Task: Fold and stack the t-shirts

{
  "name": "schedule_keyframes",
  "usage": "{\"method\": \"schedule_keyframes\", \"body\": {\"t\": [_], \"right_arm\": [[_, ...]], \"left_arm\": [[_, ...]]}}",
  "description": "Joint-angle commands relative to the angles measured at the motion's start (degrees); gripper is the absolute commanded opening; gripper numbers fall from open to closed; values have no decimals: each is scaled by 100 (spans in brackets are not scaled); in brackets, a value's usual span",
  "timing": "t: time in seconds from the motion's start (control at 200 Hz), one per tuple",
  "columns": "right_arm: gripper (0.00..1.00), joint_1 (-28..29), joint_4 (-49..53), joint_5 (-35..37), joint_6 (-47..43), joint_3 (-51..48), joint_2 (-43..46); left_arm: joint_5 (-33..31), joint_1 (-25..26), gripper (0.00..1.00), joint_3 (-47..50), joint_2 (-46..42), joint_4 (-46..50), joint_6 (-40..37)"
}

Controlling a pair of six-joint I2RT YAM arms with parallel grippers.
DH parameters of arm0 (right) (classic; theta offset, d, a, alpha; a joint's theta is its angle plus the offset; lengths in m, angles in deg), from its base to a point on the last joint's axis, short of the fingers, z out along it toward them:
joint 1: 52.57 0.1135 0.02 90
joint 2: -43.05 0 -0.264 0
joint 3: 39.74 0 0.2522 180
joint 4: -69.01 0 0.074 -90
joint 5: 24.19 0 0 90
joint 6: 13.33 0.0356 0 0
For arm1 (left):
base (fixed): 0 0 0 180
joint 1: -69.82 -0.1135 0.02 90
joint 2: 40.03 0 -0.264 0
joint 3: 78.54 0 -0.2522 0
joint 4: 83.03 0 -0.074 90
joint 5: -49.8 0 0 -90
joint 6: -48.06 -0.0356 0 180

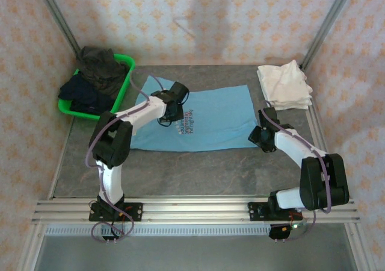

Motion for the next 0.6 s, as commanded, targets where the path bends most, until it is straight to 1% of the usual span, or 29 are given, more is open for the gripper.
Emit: {"method": "schedule_keyframes", "body": {"t": [0.0,0.03,0.055,0.14,0.19,0.21,0.24,0.345,0.38,0.42,0.505,0.56,0.595], "right_arm": [[46,15,20,80,-8,-63,-16],[46,20,36,62,-18,-54,-18],[46,21,56,62,-18,-49,-5],[46,21,123,80,-31,-20,66],[46,29,157,58,-32,11,123],[46,30,169,43,-32,16,156],[46,37,177,38,-32,32,200],[46,77,173,26,-11,60,296],[46,99,161,27,-12,69,304],[46,105,156,34,-6,77,283],[45,122,109,27,-4,69,222],[45,142,81,20,-1,77,159],[45,148,74,16,-4,78,118]], "left_arm": [[-303,84,34,-409,388,450,-344],[-355,75,49,-495,479,552,-351],[-377,75,57,-541,544,617,-351],[-340,59,69,-539,540,627,-361],[-336,53,76,-504,408,603,-351],[-337,40,80,-484,341,601,-351],[-357,27,83,-460,237,608,-352],[-424,-131,88,-285,-211,631,-323],[-416,-234,90,-166,-307,582,-319],[-390,-356,91,18,-613,509,-315],[-232,-672,93,382,-852,315,-316],[-178,-875,90,515,-859,288,-316],[-139,-972,84,566,-819,263,-349]]}}
